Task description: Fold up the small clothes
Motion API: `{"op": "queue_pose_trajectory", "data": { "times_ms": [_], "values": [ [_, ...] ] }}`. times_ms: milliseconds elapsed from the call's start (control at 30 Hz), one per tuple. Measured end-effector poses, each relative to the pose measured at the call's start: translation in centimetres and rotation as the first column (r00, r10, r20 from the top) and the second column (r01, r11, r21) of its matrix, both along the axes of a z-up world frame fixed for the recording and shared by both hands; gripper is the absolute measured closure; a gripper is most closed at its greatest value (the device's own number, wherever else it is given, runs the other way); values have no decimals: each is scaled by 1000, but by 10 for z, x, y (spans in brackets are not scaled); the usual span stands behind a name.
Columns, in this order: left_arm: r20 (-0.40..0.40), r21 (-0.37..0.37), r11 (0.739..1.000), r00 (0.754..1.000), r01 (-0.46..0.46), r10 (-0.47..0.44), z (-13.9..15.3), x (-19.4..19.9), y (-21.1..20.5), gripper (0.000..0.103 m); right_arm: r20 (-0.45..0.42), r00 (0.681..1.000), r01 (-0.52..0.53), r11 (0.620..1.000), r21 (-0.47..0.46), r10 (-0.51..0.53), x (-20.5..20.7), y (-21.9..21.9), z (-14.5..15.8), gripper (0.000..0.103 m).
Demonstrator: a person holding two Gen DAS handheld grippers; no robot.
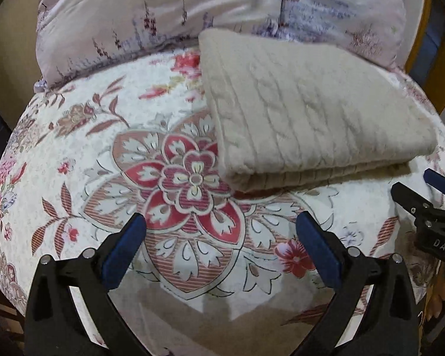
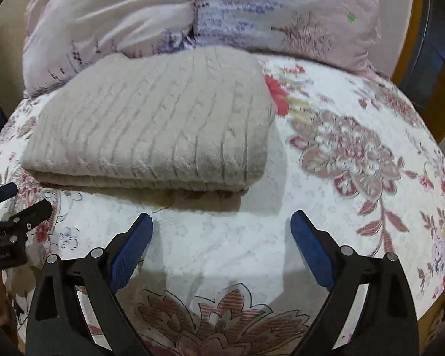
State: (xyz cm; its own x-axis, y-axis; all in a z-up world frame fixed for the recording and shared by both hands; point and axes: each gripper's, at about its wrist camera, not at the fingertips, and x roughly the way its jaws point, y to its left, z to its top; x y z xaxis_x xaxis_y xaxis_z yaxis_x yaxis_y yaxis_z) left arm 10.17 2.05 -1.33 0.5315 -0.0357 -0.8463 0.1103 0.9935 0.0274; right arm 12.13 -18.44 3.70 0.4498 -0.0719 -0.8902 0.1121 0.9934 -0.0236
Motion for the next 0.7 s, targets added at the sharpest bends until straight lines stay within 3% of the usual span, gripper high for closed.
{"op": "queue_pose_trajectory", "data": {
  "times_ms": [233,700],
  "values": [
    [-11,-8,1000,1000,-4,3,-1,2,1,2,-21,999,30,1000,6,-30,1,-2,-3,1],
    [-35,-7,1000,999,-5,5,-2,6,1,2,-36,999,31,1000,6,-31,2,-3,-4,1]
  ]
}}
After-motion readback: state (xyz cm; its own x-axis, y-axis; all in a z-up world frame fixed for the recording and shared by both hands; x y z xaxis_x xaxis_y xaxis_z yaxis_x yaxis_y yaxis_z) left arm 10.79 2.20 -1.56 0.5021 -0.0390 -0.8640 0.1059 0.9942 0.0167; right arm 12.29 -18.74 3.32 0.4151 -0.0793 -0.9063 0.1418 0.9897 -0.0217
